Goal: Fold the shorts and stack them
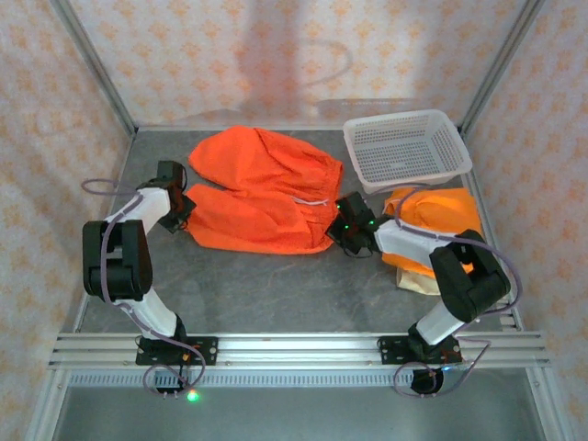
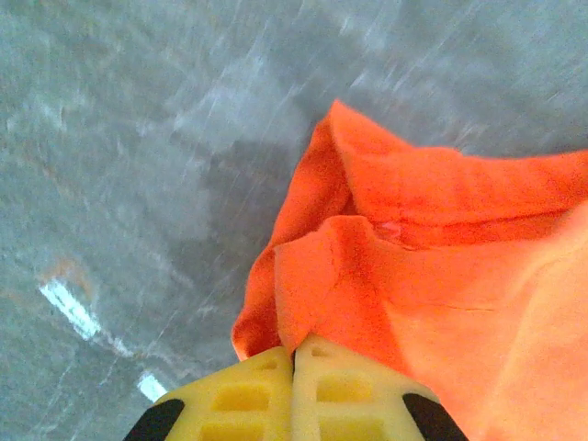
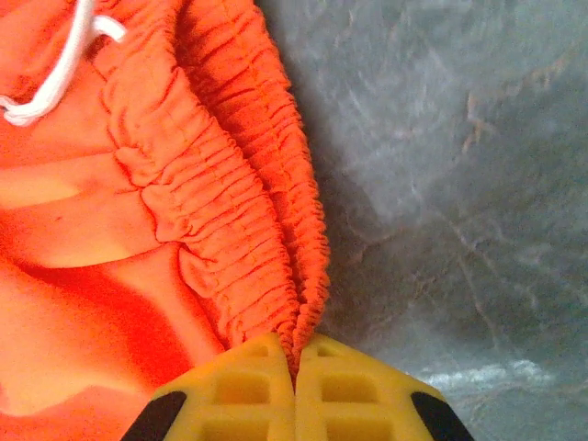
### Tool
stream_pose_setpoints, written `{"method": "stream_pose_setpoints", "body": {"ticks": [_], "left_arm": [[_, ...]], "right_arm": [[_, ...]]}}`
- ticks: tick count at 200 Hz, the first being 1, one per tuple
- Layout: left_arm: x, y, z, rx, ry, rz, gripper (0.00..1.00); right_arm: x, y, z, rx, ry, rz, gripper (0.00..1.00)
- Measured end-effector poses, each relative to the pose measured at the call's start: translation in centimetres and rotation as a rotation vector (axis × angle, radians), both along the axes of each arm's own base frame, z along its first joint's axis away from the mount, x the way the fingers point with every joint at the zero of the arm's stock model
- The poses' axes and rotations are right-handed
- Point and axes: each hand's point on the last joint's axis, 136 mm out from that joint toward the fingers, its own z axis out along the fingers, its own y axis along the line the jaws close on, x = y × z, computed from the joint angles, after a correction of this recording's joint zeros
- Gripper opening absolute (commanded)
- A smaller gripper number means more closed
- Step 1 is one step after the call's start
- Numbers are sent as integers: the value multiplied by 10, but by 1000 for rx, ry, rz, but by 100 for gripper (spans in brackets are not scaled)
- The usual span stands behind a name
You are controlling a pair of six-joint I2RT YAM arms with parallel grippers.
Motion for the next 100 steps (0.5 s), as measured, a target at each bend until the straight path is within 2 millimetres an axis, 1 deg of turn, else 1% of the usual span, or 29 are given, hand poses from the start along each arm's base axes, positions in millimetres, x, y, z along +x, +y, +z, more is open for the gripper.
{"method": "stream_pose_setpoints", "body": {"ticks": [13,23,31,40,42,43,55,69,73,75,78,86,87,91,100], "left_arm": [[10,3,15,9,-25,0,0],[20,5,32,16,-52,-3,0],[31,7,50,25,-84,-10,0],[45,9,76,39,-134,-21,0],[47,9,79,40,-140,-22,0],[50,9,86,43,-153,-23,0],[68,14,126,67,-225,-32,0],[94,20,184,93,-333,-35,0],[103,22,203,100,-370,-33,0],[105,23,209,103,-379,-33,0],[112,24,225,108,-410,-33,0],[125,29,257,122,-477,-28,0],[127,30,263,125,-494,-28,0],[132,32,280,129,-528,-23,0],[140,38,316,142,-607,-12,0]], "right_arm": [[12,0,15,-7,-25,8,0],[27,3,35,-9,-64,17,0],[39,7,52,-7,-101,29,0],[55,13,74,-5,-148,45,0],[59,15,79,-3,-158,46,0],[60,15,81,-2,-162,46,0],[82,23,112,-5,-219,74,0],[110,32,148,-22,-277,107,0],[120,35,162,-27,-303,116,0],[124,36,168,-33,-312,123,0],[131,38,176,-36,-327,125,0],[150,43,205,-49,-386,146,0],[153,44,210,-49,-401,150,0],[160,46,222,-55,-424,158,0],[174,49,257,-69,-491,177,0]]}}
